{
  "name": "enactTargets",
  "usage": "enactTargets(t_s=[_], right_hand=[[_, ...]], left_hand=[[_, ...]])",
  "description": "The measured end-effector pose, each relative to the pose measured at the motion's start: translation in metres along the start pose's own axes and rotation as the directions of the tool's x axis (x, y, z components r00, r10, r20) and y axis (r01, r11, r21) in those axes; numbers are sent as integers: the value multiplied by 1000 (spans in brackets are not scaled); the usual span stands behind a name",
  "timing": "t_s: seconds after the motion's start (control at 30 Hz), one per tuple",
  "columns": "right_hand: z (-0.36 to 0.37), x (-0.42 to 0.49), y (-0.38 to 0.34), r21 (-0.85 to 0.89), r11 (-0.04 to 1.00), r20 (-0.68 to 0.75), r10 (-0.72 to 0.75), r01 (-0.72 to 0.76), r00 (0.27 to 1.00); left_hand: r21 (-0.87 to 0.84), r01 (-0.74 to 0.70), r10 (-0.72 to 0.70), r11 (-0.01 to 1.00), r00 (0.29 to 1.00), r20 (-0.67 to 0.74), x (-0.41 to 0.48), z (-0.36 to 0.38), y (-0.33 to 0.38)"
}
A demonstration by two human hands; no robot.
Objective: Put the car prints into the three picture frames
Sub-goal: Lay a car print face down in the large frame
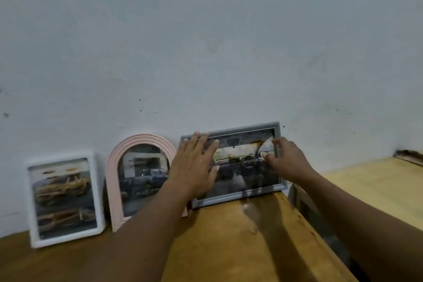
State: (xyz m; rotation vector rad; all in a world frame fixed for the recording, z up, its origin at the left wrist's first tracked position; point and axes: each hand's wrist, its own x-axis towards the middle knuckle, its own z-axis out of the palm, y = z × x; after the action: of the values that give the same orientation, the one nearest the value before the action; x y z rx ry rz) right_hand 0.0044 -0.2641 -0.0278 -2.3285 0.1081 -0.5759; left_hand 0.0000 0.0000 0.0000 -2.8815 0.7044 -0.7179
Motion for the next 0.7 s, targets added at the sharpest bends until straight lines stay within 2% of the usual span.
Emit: enactTargets(t_s=[0.1, 0.17, 0.27, 0.33, 0.4, 0.53, 0.7], right_hand=[[10, 27, 18, 69, 996, -105, 64, -57, 992], [16, 36, 28, 158, 980, -109, 140, -122, 984], [29, 39, 42, 281, 933, -39, 244, -223, 969], [39, 38, 52, 307, 919, 15, 255, -248, 967], [46, 35, 56, 318, 922, -8, 234, -220, 972], [34, 22, 54, 330, 934, -143, 195, -139, 970], [-16, -5, 23, 281, 960, -207, 73, -12, 976]], left_hand=[[54, -48, 53, 997, 994, -91, 37, 25, 2], [55, -78, 84, 995, 989, -118, 58, 41, 5], [42, -79, 85, 996, 985, -153, 71, 61, 10], [18, -79, 81, 997, 980, -184, 71, 70, 13], [11, -89, 89, 996, 979, -185, 68, 72, 15], [-7, -65, 64, 998, 986, -152, 61, 54, 17], [-147, -11, -5, 989, 994, -110, 47, 18, 22]])
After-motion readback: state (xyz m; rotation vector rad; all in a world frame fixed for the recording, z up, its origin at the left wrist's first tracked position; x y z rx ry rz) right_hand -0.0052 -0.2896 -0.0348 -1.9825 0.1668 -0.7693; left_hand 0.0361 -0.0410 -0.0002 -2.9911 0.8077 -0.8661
